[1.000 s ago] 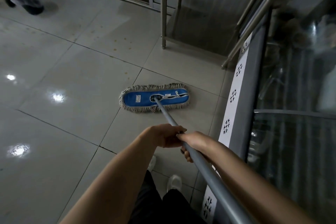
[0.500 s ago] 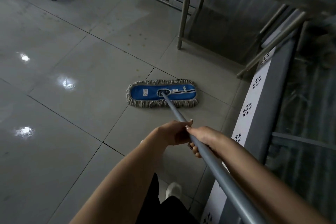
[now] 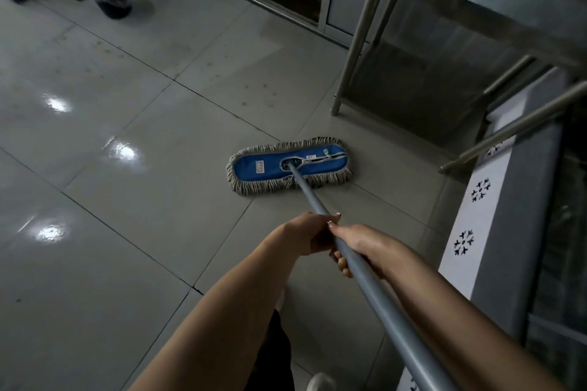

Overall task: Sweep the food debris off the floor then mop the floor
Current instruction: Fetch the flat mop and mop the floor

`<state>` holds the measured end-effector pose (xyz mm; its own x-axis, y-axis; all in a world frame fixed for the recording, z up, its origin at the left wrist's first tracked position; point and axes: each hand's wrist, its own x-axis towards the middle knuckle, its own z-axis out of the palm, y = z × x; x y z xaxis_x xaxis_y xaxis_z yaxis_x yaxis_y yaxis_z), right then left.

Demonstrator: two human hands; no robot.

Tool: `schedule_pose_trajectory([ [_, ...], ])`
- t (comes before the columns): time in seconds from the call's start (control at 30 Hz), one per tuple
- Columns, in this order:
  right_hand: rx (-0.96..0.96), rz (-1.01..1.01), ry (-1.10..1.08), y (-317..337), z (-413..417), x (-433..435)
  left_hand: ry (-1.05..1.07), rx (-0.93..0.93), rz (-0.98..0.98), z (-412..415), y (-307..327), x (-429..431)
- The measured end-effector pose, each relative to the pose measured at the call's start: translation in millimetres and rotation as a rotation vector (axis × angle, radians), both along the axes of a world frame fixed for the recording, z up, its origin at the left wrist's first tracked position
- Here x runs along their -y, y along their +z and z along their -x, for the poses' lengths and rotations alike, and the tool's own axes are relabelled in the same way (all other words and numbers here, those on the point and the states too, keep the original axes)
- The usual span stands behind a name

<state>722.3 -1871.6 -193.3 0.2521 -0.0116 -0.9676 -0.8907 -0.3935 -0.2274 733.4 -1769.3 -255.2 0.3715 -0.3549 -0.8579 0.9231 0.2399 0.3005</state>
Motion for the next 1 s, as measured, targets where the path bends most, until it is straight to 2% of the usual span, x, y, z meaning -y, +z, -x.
schedule_pose_trajectory([
  [0.27, 0.023, -0.007, 0.017, 2, -84, -62, 0.083, -0.006, -0.051, -81, -4, -57],
  [0.43, 0.016, -0.002, 0.020, 2, -117, -85, 0.085, 0.000, -0.019, -115, -6, -81],
  [1.0, -0.008, -0.003, 0.051, -5, -196, -96, 0.226, -0.008, -0.119, -189, -14, -83],
])
